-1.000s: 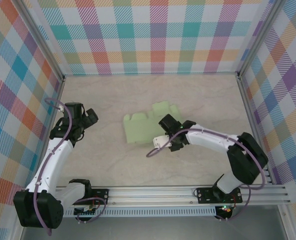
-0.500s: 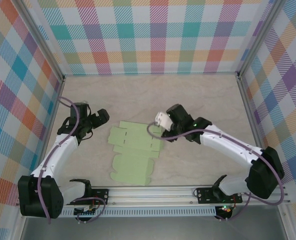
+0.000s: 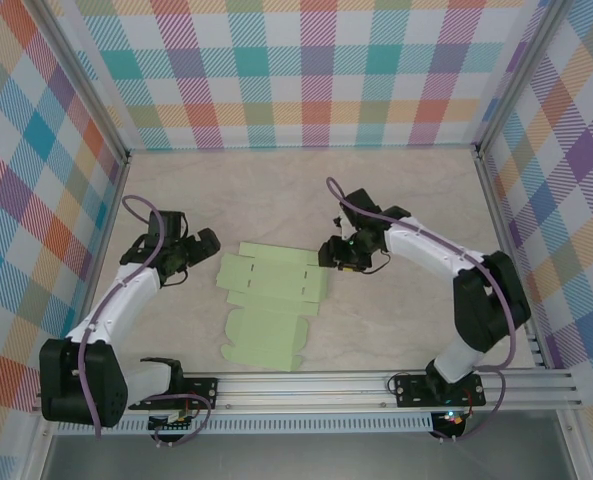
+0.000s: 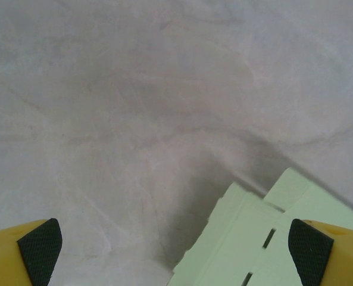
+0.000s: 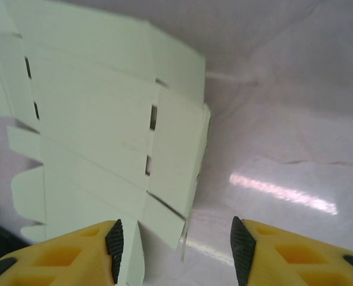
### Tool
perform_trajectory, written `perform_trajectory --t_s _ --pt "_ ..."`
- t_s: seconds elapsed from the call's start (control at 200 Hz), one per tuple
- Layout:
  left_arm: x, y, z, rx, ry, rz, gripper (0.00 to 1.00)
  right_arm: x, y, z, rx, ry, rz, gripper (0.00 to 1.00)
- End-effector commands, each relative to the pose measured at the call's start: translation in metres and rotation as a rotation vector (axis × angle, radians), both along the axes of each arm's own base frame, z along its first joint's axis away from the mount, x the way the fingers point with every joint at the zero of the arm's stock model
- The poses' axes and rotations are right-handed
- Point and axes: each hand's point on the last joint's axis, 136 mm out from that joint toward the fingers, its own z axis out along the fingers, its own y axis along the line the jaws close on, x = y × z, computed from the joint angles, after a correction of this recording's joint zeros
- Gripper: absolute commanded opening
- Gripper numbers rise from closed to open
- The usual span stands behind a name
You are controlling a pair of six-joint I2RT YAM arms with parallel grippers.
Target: Fold the paper box
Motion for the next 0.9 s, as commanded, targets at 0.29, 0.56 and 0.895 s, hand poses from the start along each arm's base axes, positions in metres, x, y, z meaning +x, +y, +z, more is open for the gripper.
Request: perform_trajectory --t_s 0.29,0.56,0.895 --pt "-0.006 -0.014 -0.009 -0.040 0.102 -0.058 1.00 0.005 0.008 -0.039 0.034 0.182 0.021 0.28" --pt "0.005 -0.027 -0.001 -0.094 0.052 -0.111 1.00 0.061 -0.015 -0.012 -0.032 -0.037 0.072 0.03" --pt "0.024 -0.058 0.003 -0.208 -0.066 -0.237 0.99 0.108 -0.040 0.006 -0.129 -0.286 0.353 0.03"
